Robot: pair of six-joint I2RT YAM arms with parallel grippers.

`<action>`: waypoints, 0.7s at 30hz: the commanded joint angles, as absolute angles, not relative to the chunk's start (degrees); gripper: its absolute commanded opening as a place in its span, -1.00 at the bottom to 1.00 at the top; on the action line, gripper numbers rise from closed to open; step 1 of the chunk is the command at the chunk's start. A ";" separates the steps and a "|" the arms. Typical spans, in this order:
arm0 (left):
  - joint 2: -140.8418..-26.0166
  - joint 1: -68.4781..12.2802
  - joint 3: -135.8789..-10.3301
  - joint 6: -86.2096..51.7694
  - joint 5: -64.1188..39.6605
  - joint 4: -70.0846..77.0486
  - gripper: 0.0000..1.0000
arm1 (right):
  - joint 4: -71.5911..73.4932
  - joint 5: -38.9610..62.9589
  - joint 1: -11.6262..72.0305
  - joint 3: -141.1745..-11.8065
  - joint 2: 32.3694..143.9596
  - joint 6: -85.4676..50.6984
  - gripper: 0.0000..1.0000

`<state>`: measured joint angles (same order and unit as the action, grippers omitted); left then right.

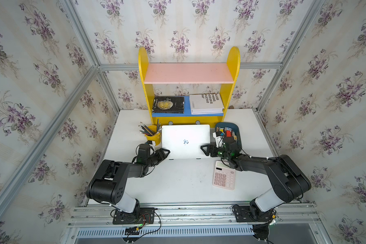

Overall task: Close the laptop lid and set it aside
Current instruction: Pick up the laptop from the shelf.

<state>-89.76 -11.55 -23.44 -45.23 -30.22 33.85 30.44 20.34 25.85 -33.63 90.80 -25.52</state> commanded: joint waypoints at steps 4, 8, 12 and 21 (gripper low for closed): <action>-89.54 -11.65 -23.73 -45.53 -33.44 37.33 0.25 | 31.78 24.79 25.99 -33.71 89.76 -26.03 0.64; -89.29 -11.67 -23.57 -45.54 -33.73 37.59 0.22 | 31.67 24.62 25.99 -33.65 88.84 -26.60 0.61; -89.17 -11.68 -23.47 -45.68 -34.10 37.89 0.20 | 32.36 25.06 25.97 -33.40 87.79 -27.08 0.52; -88.53 -11.69 -23.47 -45.77 -34.62 37.89 0.14 | 32.65 26.51 25.96 -33.36 87.15 -27.16 0.24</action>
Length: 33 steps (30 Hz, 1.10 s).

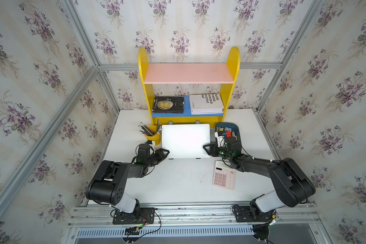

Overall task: Close the laptop lid and set it aside
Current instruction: Pick up the laptop from the shelf.

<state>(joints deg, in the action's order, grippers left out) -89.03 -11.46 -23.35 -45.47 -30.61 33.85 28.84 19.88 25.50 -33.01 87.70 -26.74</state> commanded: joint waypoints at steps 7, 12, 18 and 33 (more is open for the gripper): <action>-87.44 -11.68 -23.20 -45.88 -34.91 37.71 0.12 | 31.89 26.82 25.93 -33.44 86.29 -26.91 0.11; -86.93 -11.66 -23.02 -46.08 -35.18 37.66 0.06 | 31.44 27.84 26.01 -33.59 85.29 -26.70 0.01; -85.95 -11.69 -23.02 -46.33 -35.54 37.61 0.00 | 30.57 27.98 25.97 -33.71 83.72 -26.35 -0.07; -81.59 -11.65 -22.60 -46.89 -36.44 36.19 -0.14 | 29.03 29.61 25.97 -33.75 79.43 -27.02 -0.23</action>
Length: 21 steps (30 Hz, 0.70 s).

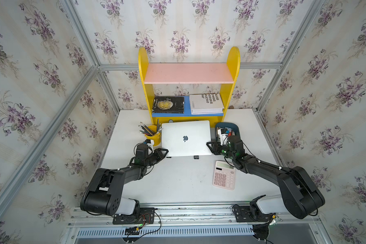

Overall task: Close the laptop lid and set it aside
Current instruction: Pick up the laptop from the shelf.

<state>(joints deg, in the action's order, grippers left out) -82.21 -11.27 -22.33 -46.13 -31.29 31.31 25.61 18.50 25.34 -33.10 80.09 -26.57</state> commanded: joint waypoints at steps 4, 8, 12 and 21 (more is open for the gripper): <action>-81.47 -11.70 -22.43 -47.02 -36.71 35.93 -0.16 | 29.00 30.17 25.96 -33.75 78.88 -27.76 -0.27; -78.71 -11.74 -22.25 -47.28 -36.96 35.72 -0.19 | 29.05 31.07 25.96 -33.67 78.32 -28.89 -0.28; -77.12 -11.73 -22.15 -47.28 -37.08 34.83 -0.22 | 29.14 31.37 25.99 -33.43 77.36 -29.49 -0.30; -73.72 -11.77 -21.99 -47.34 -37.51 32.96 -0.29 | 29.08 31.71 25.96 -32.48 74.93 -30.45 -0.34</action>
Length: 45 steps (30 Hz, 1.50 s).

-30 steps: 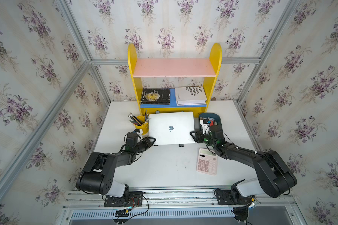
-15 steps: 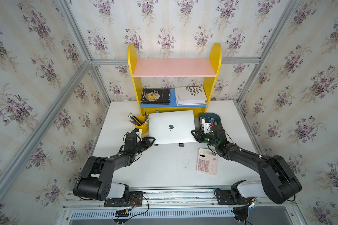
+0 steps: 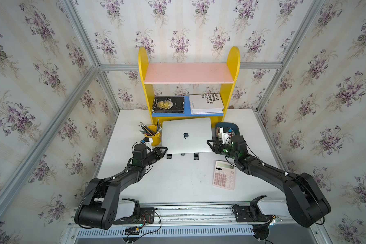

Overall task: Close the laptop lid and set it aside
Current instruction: Pick up the laptop from the shelf.

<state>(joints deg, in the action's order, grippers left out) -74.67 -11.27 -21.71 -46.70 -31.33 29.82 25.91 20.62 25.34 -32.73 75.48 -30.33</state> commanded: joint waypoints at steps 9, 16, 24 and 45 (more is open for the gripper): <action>-69.19 -11.78 -21.88 -47.23 -37.53 29.96 -0.34 | 29.31 32.27 25.97 -31.69 72.52 -31.76 -0.40; -66.15 -11.78 -22.10 -47.25 -37.53 27.79 -0.37 | 30.17 32.95 25.98 -30.89 70.82 -33.64 -0.45; -64.79 -11.86 -22.28 -47.76 -38.29 27.16 -0.43 | 30.33 33.16 25.94 -29.91 68.77 -35.42 -0.55; -57.61 -12.04 -24.58 -46.59 -38.79 20.56 -0.75 | 30.50 33.87 25.98 -29.27 64.68 -37.55 -0.74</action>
